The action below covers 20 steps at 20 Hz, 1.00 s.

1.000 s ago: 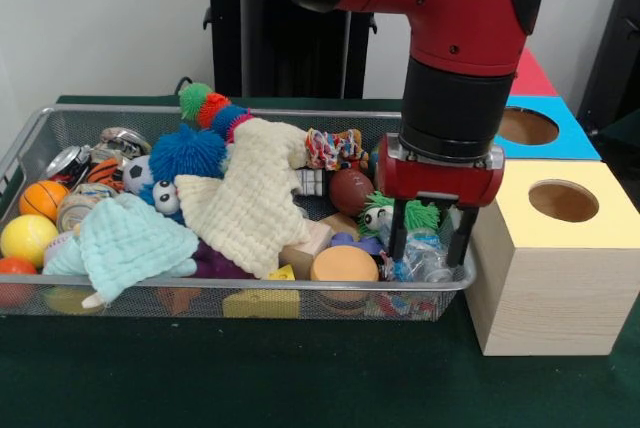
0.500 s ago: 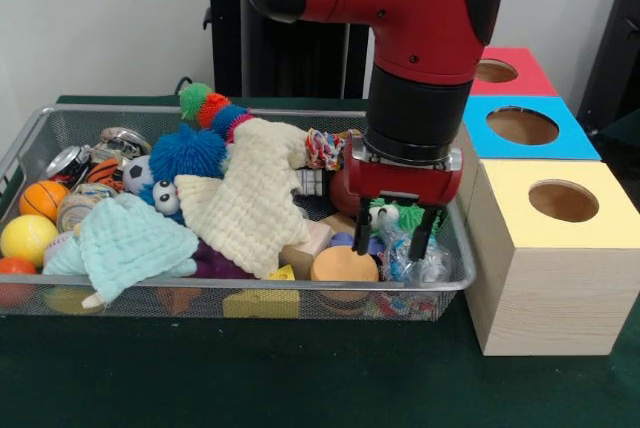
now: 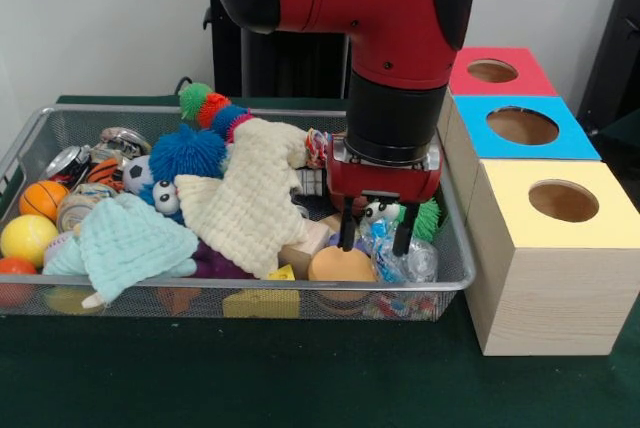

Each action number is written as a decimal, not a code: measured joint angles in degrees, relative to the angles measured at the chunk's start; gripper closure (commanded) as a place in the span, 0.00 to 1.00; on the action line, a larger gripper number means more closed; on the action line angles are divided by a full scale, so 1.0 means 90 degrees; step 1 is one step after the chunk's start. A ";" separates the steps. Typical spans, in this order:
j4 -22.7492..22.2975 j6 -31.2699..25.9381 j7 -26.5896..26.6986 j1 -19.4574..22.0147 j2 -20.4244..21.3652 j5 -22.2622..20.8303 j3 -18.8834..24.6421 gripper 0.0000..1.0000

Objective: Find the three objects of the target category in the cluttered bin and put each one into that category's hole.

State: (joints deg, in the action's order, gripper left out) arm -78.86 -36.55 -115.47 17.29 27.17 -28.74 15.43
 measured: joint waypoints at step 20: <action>-0.0499 0.0032 0.0000 0.0372 0.0016 -0.0021 0.0690 0.00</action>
State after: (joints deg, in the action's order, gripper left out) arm -83.35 -36.27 -115.47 20.64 27.32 -28.93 21.64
